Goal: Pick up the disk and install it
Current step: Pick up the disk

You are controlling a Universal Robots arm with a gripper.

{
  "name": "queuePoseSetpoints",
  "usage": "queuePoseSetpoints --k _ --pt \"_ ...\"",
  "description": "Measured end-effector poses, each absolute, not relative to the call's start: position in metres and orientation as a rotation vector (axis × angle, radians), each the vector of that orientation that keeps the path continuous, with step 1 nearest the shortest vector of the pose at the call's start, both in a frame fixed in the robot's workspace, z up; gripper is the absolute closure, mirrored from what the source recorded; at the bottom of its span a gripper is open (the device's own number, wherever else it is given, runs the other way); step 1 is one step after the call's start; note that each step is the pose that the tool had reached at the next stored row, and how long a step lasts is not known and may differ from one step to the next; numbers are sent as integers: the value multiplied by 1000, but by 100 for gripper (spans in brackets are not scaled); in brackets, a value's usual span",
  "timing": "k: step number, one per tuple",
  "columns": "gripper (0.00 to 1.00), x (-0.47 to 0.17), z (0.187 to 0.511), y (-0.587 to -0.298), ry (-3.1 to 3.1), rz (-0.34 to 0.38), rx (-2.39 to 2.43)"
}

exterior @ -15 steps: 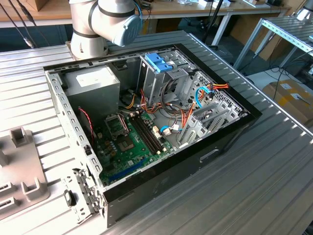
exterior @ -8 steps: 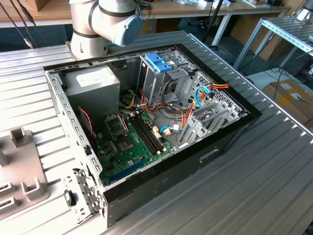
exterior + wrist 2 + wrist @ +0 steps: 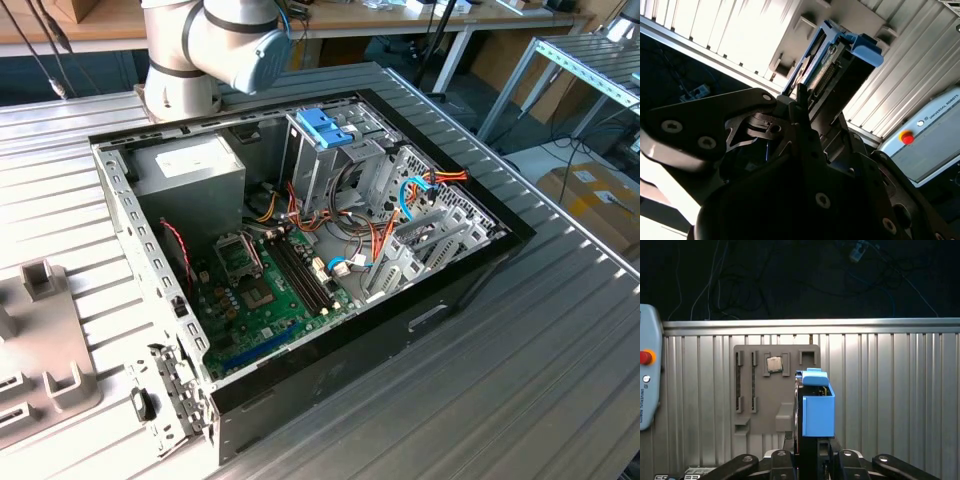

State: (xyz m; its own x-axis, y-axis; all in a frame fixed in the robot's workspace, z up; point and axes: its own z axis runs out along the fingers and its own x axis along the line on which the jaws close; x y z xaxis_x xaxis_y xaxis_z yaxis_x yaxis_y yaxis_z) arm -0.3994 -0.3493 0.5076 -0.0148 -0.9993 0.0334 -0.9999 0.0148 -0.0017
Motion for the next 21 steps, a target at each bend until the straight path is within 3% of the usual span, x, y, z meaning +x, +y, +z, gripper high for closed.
queuePoseSetpoints --k 21 --pt "65 -342 508 -349 -2221 38 2189"
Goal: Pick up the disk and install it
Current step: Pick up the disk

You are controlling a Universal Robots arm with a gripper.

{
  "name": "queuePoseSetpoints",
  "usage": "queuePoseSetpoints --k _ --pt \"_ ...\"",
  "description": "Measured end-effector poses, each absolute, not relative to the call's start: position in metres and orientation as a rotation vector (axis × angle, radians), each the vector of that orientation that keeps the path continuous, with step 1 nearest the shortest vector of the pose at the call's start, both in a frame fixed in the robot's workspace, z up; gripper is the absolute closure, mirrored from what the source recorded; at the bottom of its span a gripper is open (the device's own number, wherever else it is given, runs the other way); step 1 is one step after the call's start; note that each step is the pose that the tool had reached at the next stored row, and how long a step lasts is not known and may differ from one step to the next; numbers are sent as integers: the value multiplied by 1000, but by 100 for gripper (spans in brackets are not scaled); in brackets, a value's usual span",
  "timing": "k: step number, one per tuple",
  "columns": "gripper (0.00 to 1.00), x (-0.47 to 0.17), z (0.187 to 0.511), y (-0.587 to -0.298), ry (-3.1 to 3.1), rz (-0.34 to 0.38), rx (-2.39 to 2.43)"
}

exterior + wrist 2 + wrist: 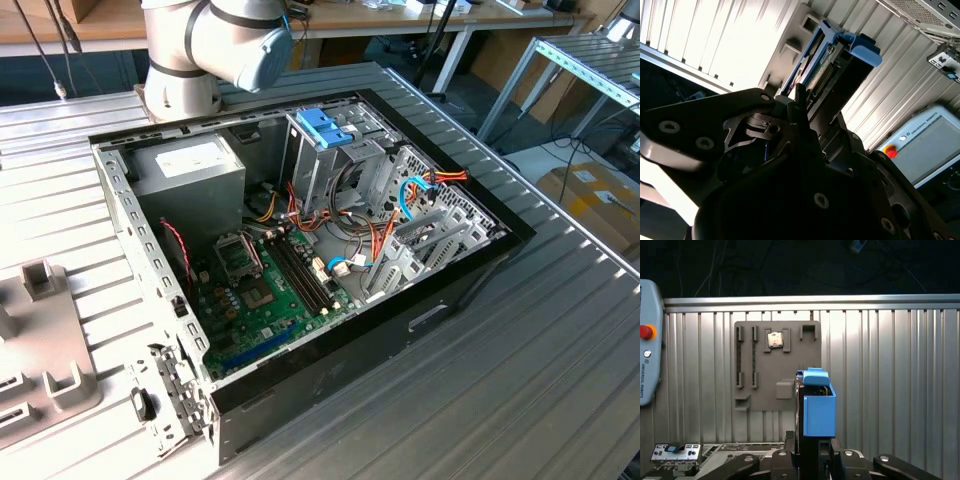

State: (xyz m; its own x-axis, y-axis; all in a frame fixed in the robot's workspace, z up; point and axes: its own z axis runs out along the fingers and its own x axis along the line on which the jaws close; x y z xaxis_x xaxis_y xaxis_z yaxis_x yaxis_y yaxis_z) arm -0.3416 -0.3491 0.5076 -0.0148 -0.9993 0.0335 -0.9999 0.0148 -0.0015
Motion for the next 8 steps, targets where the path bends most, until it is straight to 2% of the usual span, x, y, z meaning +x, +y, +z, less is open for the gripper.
queuePoseSetpoints --k 8 --pt "65 -318 508 -349 -2221 38 2189"
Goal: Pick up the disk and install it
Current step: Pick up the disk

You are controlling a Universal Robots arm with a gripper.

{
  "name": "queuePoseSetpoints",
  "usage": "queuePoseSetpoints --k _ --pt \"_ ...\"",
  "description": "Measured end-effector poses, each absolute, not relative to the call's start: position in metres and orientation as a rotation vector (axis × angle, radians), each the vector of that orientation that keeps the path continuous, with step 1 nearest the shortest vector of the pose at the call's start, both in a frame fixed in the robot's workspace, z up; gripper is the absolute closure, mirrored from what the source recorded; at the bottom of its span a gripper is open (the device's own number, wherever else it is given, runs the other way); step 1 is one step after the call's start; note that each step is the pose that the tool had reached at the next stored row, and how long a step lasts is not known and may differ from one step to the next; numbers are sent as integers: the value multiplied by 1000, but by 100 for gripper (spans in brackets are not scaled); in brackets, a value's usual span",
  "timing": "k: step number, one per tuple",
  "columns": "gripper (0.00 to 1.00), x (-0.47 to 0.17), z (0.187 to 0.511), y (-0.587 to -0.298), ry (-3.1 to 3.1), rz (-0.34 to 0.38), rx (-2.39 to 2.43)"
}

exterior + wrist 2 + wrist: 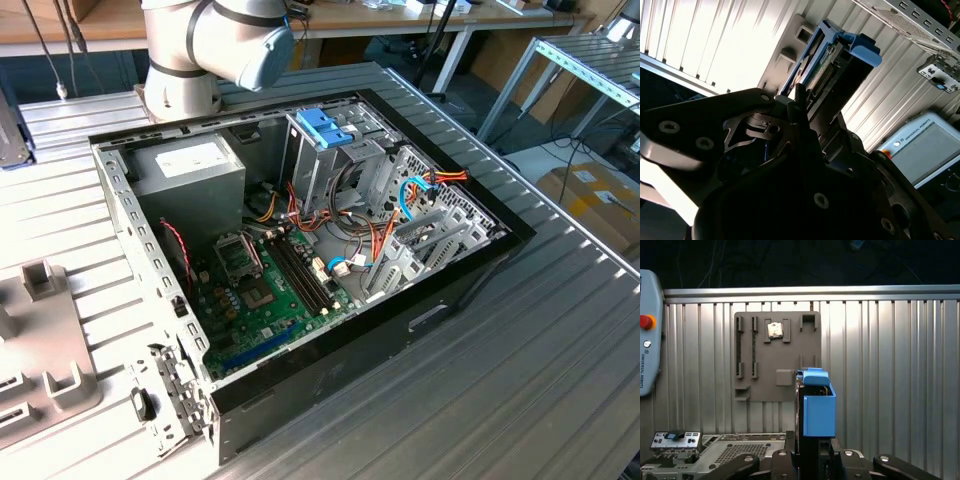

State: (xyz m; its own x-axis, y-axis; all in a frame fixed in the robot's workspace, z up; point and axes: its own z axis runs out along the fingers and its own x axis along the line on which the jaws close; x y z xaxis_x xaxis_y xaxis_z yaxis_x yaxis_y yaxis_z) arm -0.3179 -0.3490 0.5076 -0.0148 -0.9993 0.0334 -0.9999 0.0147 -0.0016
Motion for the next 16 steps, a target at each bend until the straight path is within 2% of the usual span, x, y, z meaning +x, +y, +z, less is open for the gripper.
queuePoseSetpoints --k 16 --pt "65 -271 508 -349 -2222 38 2189"
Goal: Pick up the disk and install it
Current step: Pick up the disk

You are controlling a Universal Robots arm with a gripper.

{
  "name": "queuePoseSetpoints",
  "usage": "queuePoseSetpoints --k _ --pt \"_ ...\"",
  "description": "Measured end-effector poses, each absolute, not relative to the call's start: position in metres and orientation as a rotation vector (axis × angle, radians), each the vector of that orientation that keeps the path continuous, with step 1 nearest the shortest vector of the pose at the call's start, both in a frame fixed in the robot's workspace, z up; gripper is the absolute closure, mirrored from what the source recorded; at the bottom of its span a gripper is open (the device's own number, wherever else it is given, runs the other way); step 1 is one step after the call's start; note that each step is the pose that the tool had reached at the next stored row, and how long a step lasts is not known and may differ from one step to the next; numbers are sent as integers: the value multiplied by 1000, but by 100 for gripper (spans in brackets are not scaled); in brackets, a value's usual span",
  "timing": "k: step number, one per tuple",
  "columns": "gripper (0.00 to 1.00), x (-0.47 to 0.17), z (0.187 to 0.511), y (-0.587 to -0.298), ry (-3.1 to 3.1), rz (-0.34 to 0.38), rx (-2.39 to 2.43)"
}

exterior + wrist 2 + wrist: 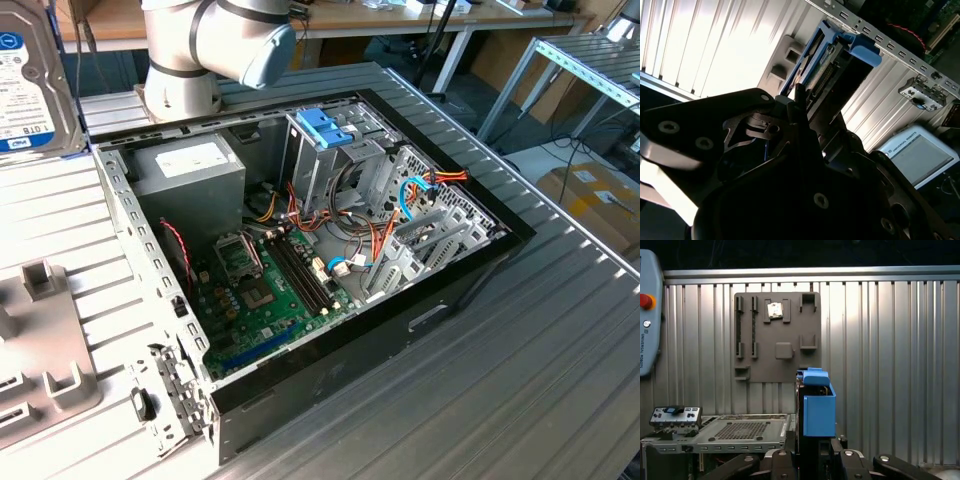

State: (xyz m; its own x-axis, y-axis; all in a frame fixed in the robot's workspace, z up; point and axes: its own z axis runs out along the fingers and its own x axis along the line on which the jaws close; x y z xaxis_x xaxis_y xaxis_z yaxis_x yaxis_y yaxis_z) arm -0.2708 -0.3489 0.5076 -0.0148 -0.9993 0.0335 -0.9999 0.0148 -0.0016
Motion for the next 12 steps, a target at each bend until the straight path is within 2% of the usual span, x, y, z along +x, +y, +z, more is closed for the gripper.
queuePoseSetpoints --k 12 --pt "65 -232 508 -349 -2222 38 2189"
